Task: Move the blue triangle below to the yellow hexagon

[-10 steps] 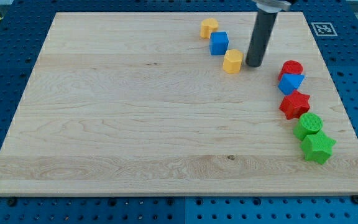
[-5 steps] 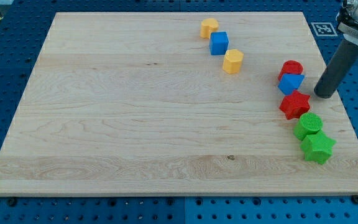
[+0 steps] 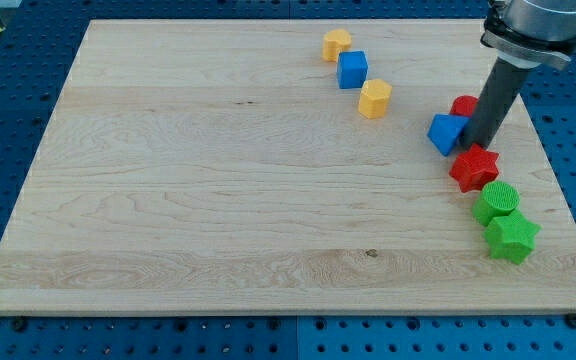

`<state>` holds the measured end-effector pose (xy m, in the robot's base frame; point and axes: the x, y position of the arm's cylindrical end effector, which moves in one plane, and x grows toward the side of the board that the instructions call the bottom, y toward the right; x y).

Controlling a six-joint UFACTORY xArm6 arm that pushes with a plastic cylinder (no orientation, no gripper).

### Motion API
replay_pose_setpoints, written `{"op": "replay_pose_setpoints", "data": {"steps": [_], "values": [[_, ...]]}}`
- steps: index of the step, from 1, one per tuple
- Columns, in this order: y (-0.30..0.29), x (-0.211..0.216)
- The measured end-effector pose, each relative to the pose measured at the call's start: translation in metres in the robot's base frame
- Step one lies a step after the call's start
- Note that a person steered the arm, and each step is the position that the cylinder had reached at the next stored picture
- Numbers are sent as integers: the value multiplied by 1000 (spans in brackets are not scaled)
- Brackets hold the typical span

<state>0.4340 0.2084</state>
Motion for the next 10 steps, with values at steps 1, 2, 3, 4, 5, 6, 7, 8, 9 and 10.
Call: {"op": "replay_pose_setpoints", "data": {"steps": [1, 2, 3, 4, 5, 6, 7, 8, 9, 10], "values": [[-18, 0], [-34, 0], [-43, -1], [-52, -1], [-49, 2], [-35, 2], [-19, 1], [-4, 0], [9, 0], [34, 0]]}}
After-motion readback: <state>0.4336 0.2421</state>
